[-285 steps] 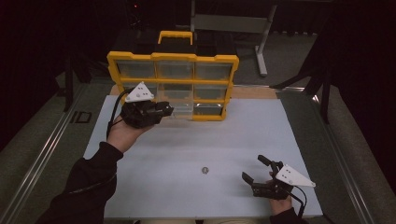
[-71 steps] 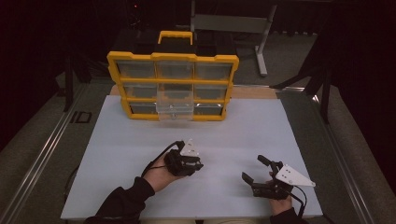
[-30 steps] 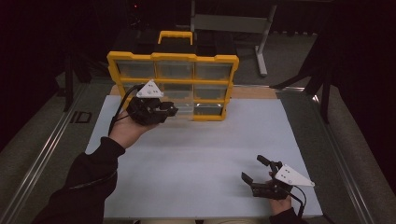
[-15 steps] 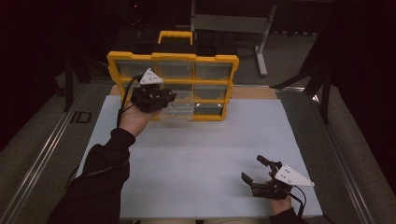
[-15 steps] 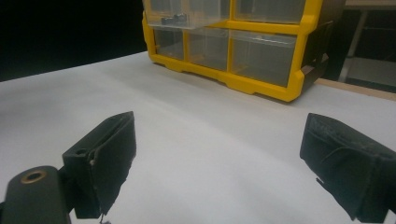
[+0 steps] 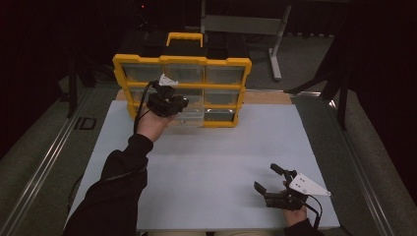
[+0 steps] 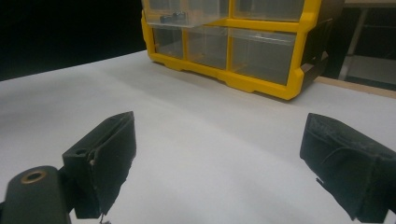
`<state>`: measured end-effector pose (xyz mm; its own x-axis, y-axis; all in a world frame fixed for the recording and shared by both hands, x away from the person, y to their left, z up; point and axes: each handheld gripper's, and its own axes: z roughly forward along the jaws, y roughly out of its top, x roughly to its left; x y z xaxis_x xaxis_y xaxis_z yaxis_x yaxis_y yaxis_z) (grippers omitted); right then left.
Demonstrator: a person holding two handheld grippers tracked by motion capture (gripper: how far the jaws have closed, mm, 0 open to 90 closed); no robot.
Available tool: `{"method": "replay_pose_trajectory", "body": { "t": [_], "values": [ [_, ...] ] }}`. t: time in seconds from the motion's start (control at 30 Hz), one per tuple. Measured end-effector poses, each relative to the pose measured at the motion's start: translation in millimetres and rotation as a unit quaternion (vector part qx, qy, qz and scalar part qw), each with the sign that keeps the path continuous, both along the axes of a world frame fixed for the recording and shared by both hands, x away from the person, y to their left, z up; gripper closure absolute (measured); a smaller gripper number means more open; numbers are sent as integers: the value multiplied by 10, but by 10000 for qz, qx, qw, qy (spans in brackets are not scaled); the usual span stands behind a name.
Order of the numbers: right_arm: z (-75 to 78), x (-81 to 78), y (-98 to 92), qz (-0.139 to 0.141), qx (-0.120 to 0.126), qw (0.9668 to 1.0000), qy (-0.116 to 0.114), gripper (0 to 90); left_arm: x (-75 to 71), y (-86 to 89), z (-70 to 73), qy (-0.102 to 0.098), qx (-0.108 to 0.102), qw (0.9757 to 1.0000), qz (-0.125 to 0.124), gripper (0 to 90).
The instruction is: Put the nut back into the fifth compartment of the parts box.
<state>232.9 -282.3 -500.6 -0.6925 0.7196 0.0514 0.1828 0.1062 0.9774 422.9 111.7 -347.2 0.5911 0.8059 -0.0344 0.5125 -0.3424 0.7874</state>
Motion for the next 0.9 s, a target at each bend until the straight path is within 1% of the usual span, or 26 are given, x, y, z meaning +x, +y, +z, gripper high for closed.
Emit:
{"method": "replay_pose_trajectory", "body": {
  "t": [0.03, 0.13, 0.27, 0.37, 0.43, 0.47, 0.53, 0.57, 0.6, 0.63, 0.7, 0.77, 0.8, 0.9],
  "values": [
    [-1, 0, 0, 2, 0, 10000, -2, 106, 13, -5, 3, 64, 11, 10000, -21, 702],
    [-7, 7, -3, -3, -9, 10000, 19, 106, 36, -29, 14, 170, 182, 9996, -91, 701],
    [-6, 7, -1, -2, -15, 10000, 21, 106, 65, -38, 26, 316, 350, 9986, -221, 701],
    [-7, 7, -4, -4, -5, 10000, 35, 106, 67, -66, 26, 292, 467, 9982, -229, 700],
    [-8, 8, -3, -3, -11, 10000, 37, 106, 74, -59, 29, 316, 433, 9983, -222, 696],
    [-8, 8, -3, -2, -10, 10000, 35, 106, 80, -45, 30, 338, 307, 9987, -212, 685],
    [-6, 8, -4, 0, -9, 10000, 30, 106, 84, -28, 35, 292, 202, 9993, -89, 532],
    [-5, 7, -6, -4, -2, 10000, 29, 106, 86, -19, 35, 301, 113, 9994, -117, 496],
    [-5, 7, -7, -6, -4, 10000, 28, 106, 84, -11, 40, 267, 107, 9996, -64, 457],
    [-4, 6, -8, -10, -2, 10000, 34, 106, 81, -6, 46, 249, 89, 9996, -30, 398],
    [-3, 6, -9, -7, -1, 10000, 23, 106, 68, 11, 68, 195, 23, 9998, 27, 327],
    [-5, 7, -9, -13, 2, 10000, 33, 106, 56, 31, 96, 173, -60, 9998, 15, 267],
    [-5, 7, -9, -10, 4, 10000, 40, 106, 45, 44, 115, 152, -139, 9998, 12, 242],
    [-3, 6, -10, -9, -1, 10000, 26, 106, 9, 65, 152, 114, -246, 9996, -75, 190]
  ]
}}
